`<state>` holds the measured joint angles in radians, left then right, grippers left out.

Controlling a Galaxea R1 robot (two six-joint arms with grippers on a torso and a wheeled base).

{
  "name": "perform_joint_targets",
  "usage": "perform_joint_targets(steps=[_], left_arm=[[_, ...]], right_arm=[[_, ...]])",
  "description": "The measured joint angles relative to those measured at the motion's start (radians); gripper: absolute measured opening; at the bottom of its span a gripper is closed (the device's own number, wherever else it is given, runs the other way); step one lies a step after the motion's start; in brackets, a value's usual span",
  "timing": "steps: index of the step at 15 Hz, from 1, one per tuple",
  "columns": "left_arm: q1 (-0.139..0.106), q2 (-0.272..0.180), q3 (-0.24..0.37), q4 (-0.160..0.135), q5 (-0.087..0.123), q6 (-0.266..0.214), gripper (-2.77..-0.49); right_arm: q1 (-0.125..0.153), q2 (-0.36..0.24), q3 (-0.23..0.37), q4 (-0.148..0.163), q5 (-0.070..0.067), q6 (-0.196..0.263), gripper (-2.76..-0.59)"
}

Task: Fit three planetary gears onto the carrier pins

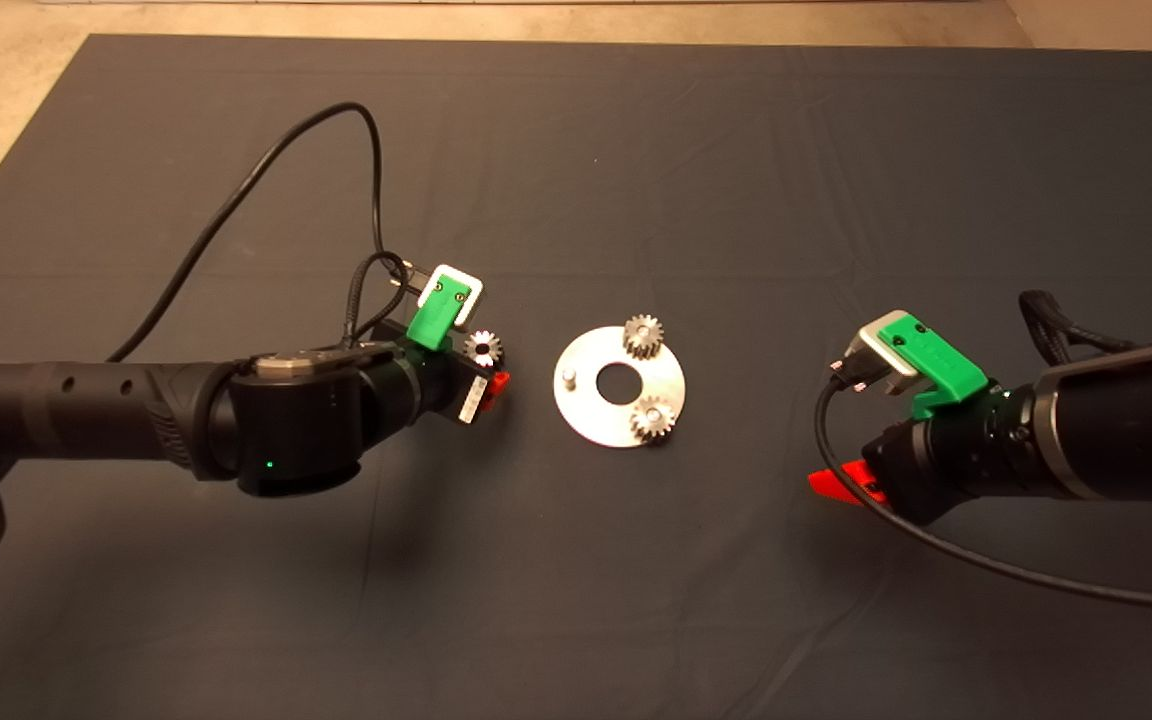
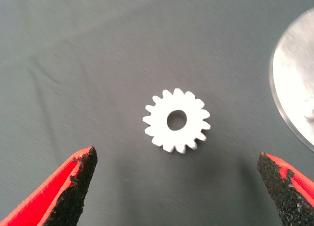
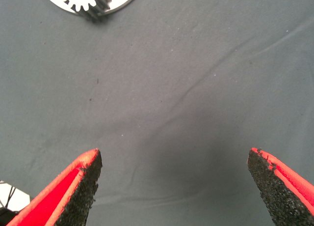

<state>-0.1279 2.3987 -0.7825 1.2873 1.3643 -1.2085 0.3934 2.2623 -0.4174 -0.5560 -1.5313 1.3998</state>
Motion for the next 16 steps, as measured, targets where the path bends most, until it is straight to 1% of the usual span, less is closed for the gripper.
perform_joint_targets(steps=[1,4,6,7,8,11,13,14,15,16], left_arm=[[0.007,0.004,-0.002,0.000,-0.003,-0.003,-0.90],[0.008,0.009,-0.022,0.001,-0.020,-0.005,-0.90],[0.008,0.016,-0.044,0.001,-0.046,-0.005,-0.90],[0.008,0.020,-0.054,0.001,-0.053,-0.005,-0.90],[0.008,0.021,-0.061,0.001,-0.056,-0.005,-0.90],[0.008,0.033,-0.069,0.001,-0.058,-0.004,-0.90],[0.008,0.034,-0.076,0.001,-0.063,-0.004,-0.90],[0.008,0.034,-0.083,0.001,-0.070,-0.004,-0.90],[0.008,0.034,-0.092,0.001,-0.089,-0.004,-0.90],[0.008,0.034,-0.101,0.001,-0.099,-0.004,-0.90]], right_arm=[[0.000,0.000,0.000,0.000,0.001,0.000,-1.15],[0.000,0.000,0.000,0.000,0.001,0.000,-1.15],[0.000,-0.002,0.000,0.000,0.001,0.000,-1.15],[0.000,-0.002,0.000,0.000,0.001,0.000,-1.15],[0.000,-0.002,0.000,0.000,0.000,-0.001,-1.15],[0.000,-0.002,0.000,0.000,0.001,-0.003,-1.15],[0.000,-0.002,0.000,0.000,0.001,-0.003,-1.15],[0.000,-0.002,0.000,0.000,0.000,-0.003,-1.15],[0.000,-0.002,0.000,0.000,0.001,-0.003,-1.15],[0.000,-0.002,0.000,0.000,0.001,-0.003,-1.15]])
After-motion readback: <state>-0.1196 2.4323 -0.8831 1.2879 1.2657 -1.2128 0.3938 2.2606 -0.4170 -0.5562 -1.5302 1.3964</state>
